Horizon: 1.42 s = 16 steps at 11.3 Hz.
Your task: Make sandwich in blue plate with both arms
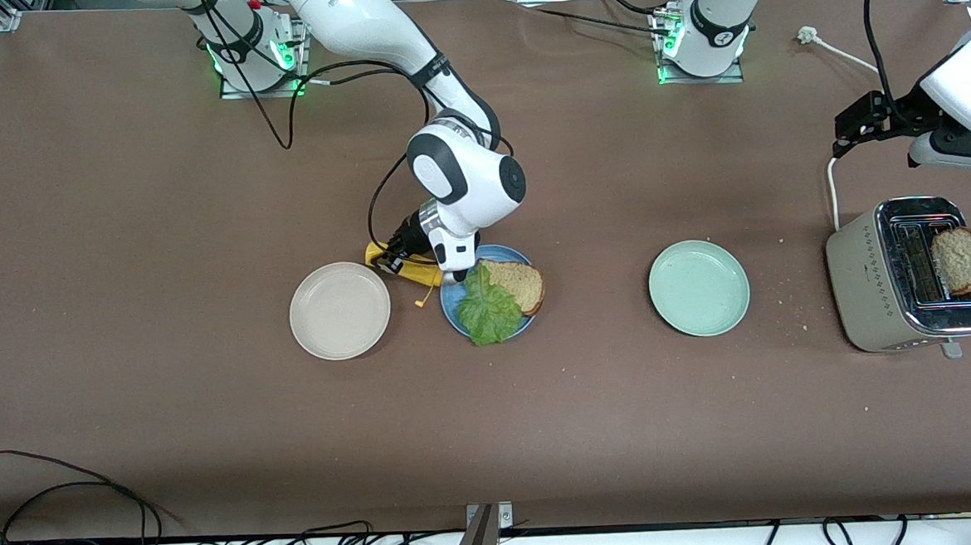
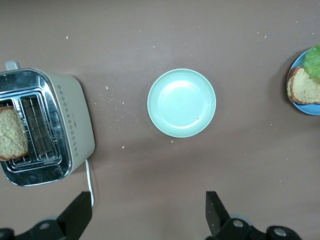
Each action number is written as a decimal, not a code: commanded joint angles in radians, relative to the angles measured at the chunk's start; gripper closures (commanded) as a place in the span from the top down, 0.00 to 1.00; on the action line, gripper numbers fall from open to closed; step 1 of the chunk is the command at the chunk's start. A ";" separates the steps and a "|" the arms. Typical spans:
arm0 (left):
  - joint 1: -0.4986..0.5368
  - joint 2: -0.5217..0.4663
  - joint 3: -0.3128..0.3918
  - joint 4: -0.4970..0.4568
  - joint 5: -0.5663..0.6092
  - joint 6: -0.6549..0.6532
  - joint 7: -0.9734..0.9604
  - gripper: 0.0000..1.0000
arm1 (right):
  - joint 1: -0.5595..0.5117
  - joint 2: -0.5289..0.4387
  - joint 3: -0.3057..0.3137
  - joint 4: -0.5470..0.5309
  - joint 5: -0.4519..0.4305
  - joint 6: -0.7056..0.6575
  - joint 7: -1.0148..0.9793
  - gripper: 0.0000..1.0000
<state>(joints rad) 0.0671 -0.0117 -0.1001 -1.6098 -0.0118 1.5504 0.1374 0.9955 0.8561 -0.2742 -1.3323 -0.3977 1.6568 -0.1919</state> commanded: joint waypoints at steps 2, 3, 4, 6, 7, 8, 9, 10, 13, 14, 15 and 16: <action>0.004 -0.002 0.000 0.007 -0.019 -0.004 0.002 1.00 | -0.173 -0.109 0.148 0.002 0.017 -0.017 -0.004 0.00; 0.005 -0.002 0.000 0.007 -0.019 -0.004 0.002 1.00 | -0.245 -0.133 0.212 0.004 0.028 -0.019 -0.020 0.00; 0.004 -0.002 0.000 0.007 -0.019 -0.004 0.002 1.00 | -0.315 -0.159 0.266 0.002 0.054 -0.019 -0.046 0.00; 0.005 -0.002 0.002 0.007 -0.019 -0.006 0.002 1.00 | -0.427 -0.201 0.322 0.002 0.140 -0.025 -0.137 0.00; 0.005 -0.002 0.000 0.007 -0.019 -0.006 0.002 1.00 | -0.464 -0.215 0.331 0.002 0.178 -0.026 -0.183 0.00; 0.004 -0.002 0.000 0.007 -0.019 -0.004 0.002 1.00 | -0.501 -0.224 0.331 0.004 0.222 -0.026 -0.237 0.00; 0.002 -0.002 0.000 0.007 -0.019 -0.004 0.002 1.00 | -0.544 -0.233 0.332 0.004 0.274 -0.028 -0.295 0.00; 0.005 -0.002 0.002 0.007 -0.019 -0.004 0.002 1.00 | -0.598 -0.235 0.334 0.004 0.322 -0.026 -0.385 0.00; 0.005 -0.002 0.002 0.007 -0.019 -0.004 0.002 1.00 | -0.747 -0.236 0.333 0.008 0.451 -0.026 -0.710 0.00; 0.005 -0.002 0.002 0.007 -0.019 -0.004 0.002 1.00 | -0.799 -0.232 0.333 0.010 0.494 -0.026 -0.829 0.00; 0.005 -0.002 0.002 0.007 -0.019 -0.004 0.002 1.00 | -0.839 -0.227 0.331 0.010 0.544 -0.026 -0.924 0.00; 0.005 -0.002 0.002 0.007 -0.019 -0.004 0.002 1.00 | -0.882 -0.218 0.331 0.010 0.577 -0.026 -1.014 0.00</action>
<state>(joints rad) 0.0683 -0.0111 -0.0986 -1.6098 -0.0118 1.5504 0.1374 0.2034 0.6364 0.0360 -1.3191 0.0936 1.6430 -1.0133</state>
